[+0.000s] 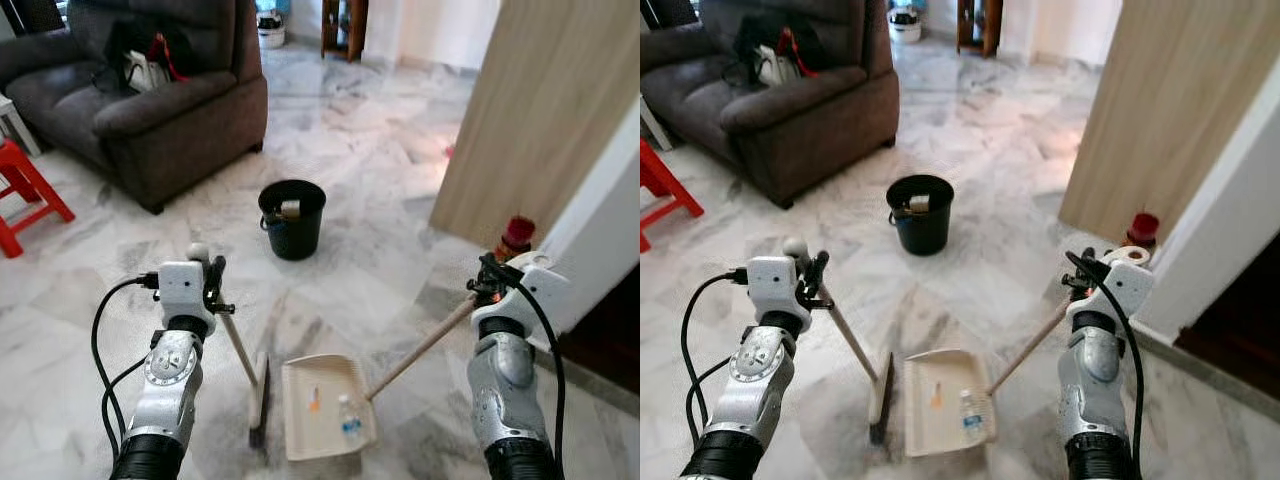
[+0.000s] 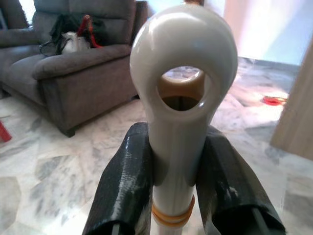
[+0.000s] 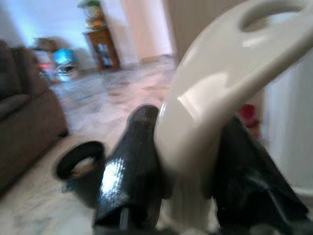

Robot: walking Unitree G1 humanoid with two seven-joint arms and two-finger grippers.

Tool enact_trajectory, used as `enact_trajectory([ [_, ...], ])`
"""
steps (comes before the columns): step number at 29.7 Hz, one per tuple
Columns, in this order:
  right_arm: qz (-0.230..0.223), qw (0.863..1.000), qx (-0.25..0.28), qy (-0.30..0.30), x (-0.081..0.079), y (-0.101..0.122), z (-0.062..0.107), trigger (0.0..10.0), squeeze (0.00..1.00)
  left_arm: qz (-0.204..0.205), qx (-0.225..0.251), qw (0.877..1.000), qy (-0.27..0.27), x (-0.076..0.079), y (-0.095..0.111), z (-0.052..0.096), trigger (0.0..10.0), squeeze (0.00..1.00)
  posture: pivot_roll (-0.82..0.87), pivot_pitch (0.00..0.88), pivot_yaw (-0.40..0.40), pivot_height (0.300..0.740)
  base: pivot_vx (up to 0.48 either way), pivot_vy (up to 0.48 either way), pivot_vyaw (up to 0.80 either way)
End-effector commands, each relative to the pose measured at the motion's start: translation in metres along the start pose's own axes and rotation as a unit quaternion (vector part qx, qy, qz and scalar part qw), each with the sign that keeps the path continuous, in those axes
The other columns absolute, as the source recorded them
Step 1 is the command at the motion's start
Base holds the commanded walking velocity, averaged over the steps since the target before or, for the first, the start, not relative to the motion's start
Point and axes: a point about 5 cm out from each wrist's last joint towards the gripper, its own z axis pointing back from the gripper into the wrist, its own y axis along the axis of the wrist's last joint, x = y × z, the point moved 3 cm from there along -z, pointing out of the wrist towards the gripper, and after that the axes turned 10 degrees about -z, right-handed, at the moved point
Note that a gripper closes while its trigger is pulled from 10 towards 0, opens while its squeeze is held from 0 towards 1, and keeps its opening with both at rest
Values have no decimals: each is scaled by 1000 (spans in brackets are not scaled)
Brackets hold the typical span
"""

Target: Sweep floor

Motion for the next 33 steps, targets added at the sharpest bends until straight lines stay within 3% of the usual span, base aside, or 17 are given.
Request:
enact_trajectory([
  [1,-16,999,36,8,-5,18,-5,10000,0,-8,28,1000,0,1,14,-5,10000,0,-67,0,14,740,480,0,0],
  [11,-9,999,40,12,-7,19,-5,10000,0,-8,29,1000,-1,1,15,-6,10000,0,-65,0,15,740,478,0,426],
  [33,-16,999,38,19,-10,18,-6,10000,0,-10,31,999,-5,1,15,-7,10000,0,-65,0,21,740,480,0,0],
])
